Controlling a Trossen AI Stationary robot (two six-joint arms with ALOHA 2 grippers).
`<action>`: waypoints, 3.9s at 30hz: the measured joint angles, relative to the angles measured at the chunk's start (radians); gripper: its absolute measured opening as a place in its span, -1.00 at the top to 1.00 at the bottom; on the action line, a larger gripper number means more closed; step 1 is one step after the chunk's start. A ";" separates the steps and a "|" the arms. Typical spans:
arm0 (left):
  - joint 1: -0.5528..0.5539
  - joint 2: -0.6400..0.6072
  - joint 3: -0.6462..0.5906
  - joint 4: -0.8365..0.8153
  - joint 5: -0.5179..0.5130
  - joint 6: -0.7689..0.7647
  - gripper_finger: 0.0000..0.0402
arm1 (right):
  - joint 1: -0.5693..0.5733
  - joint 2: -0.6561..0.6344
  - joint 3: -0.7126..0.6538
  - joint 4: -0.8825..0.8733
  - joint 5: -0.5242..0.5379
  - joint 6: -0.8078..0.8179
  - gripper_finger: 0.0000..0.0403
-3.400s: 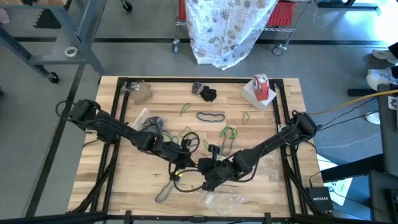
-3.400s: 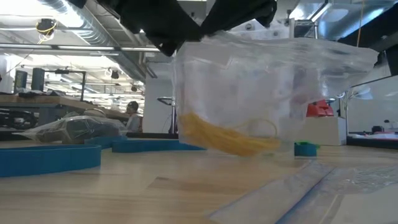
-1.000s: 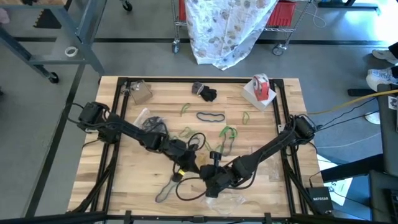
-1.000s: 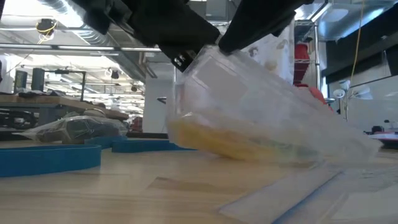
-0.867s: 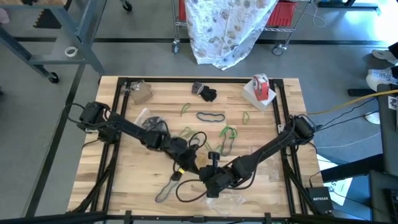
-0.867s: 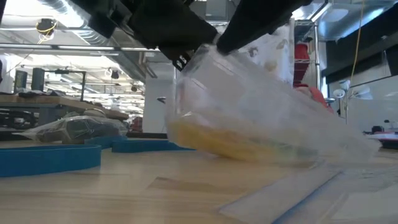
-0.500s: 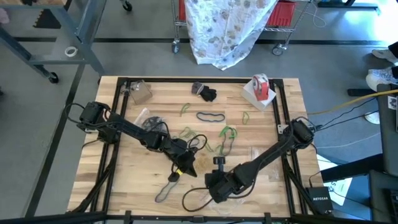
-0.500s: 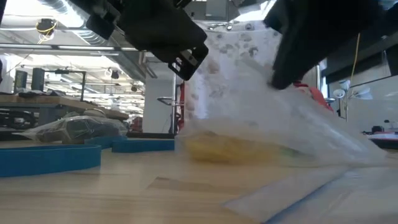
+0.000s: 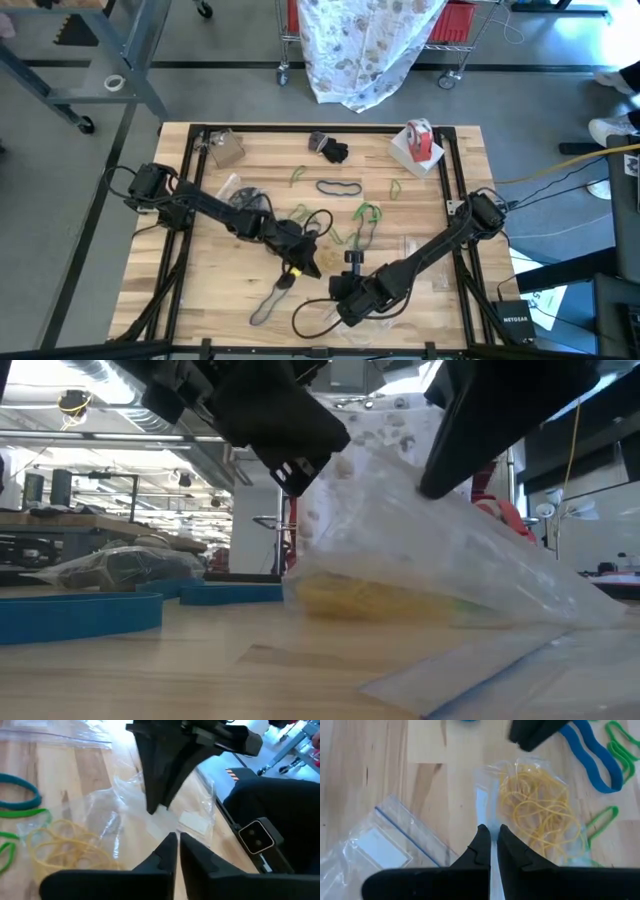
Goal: Sort rubber bands
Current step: Close the transparent zip bag
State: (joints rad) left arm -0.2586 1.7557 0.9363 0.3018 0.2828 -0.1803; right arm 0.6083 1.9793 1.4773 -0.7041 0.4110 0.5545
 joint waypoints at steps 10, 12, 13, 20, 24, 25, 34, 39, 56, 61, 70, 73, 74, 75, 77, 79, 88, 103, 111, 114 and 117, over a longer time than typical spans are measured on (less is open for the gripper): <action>-0.074 0.079 0.000 0.126 -0.172 0.010 0.36 | -0.007 0.000 0.000 0.002 0.000 0.017 0.95; -0.078 0.096 0.000 0.151 -0.194 0.009 0.29 | -0.007 0.000 0.000 0.004 0.000 0.017 0.95; -0.077 0.101 0.000 0.165 -0.206 0.008 0.27 | -0.006 0.000 0.000 0.005 0.000 0.017 0.95; -0.076 0.123 0.000 0.240 -0.251 0.003 0.31 | -0.006 0.000 0.000 0.008 0.001 0.017 0.95; -0.077 0.123 0.000 0.231 -0.251 0.005 0.49 | -0.006 0.000 0.000 0.010 0.005 0.021 0.95; -0.077 0.123 0.000 0.232 -0.251 0.006 0.54 | -0.006 0.000 0.000 0.012 0.005 0.021 0.95; -0.083 0.154 0.000 0.231 -0.252 0.031 0.90 | -0.006 0.000 0.000 0.026 0.004 0.021 0.95; -0.088 0.152 0.000 0.231 -0.274 0.057 0.99 | -0.007 -0.002 0.000 0.030 0.008 0.058 0.95; -0.089 0.058 0.000 0.202 -0.289 0.084 1.00 | 0.060 -0.103 0.002 -0.001 0.180 0.148 0.34; -0.092 0.039 0.000 0.197 -0.289 0.084 1.00 | 0.050 -0.103 0.002 0.015 0.230 0.146 0.34; -0.091 0.029 0.001 0.203 -0.288 0.095 1.00 | 0.023 -0.103 0.002 0.059 0.186 0.069 0.61; -0.091 0.029 0.001 0.203 -0.291 0.095 1.00 | 0.019 -0.103 0.002 0.053 0.174 0.069 0.81; -0.091 0.029 0.001 0.204 -0.290 0.095 1.00 | 0.019 -0.103 0.002 0.053 0.167 0.069 0.87; -0.091 0.029 0.001 0.204 -0.290 0.096 1.00 | 0.019 -0.104 0.002 0.053 0.160 0.069 0.92; -0.091 0.030 0.000 0.203 -0.290 0.104 1.00 | 0.019 -0.105 0.002 0.051 0.153 0.069 0.95; -0.091 0.028 0.000 0.202 -0.293 0.105 1.00 | 0.019 -0.105 0.002 0.048 0.143 0.073 0.92; -0.091 -0.026 -0.001 0.207 -0.317 0.141 1.00 | 0.020 -0.108 0.003 -0.013 0.061 0.112 0.94; -0.069 -0.098 0.001 0.200 -0.347 0.155 1.00 | 0.041 -0.082 -0.002 -0.051 0.000 0.181 0.94; -0.071 -0.085 0.001 0.066 -0.283 -0.049 0.74 | 0.039 -0.083 0.000 -0.051 0.015 0.182 0.94; -0.081 -0.058 0.001 0.060 -0.265 -0.081 0.52 | 0.039 -0.083 0.000 -0.048 0.018 0.182 0.94; -0.090 -0.029 0.001 0.104 -0.251 -0.086 0.32 | 0.039 -0.083 0.000 -0.048 0.021 0.182 0.94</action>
State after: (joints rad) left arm -0.3485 1.7270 0.9371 0.4055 0.0313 -0.2659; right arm 0.6476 1.8965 1.4769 -0.7517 0.4321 0.7366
